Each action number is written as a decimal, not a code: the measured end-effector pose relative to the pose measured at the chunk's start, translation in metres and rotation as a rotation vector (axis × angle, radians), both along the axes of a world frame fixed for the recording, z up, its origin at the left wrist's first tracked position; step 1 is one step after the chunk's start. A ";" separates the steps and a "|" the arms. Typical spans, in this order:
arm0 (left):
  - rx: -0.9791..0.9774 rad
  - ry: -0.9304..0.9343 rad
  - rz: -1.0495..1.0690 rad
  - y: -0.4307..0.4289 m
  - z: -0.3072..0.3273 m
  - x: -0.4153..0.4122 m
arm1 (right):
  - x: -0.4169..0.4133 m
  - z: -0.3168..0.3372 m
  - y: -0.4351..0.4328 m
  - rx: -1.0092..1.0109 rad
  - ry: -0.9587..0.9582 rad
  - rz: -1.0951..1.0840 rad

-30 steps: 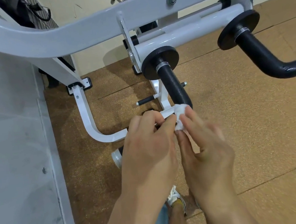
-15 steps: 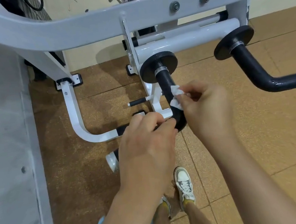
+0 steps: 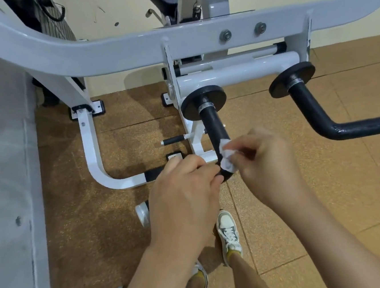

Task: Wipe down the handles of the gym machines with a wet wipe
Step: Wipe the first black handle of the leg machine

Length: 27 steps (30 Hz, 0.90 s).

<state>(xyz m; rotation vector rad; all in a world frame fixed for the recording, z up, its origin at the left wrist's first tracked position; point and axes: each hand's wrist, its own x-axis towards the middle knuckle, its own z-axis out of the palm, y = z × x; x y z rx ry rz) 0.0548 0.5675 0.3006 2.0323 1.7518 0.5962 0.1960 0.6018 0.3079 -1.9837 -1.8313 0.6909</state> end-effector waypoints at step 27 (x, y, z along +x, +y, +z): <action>-0.278 0.011 0.262 0.017 0.009 0.027 | 0.015 -0.031 0.064 0.062 0.238 0.139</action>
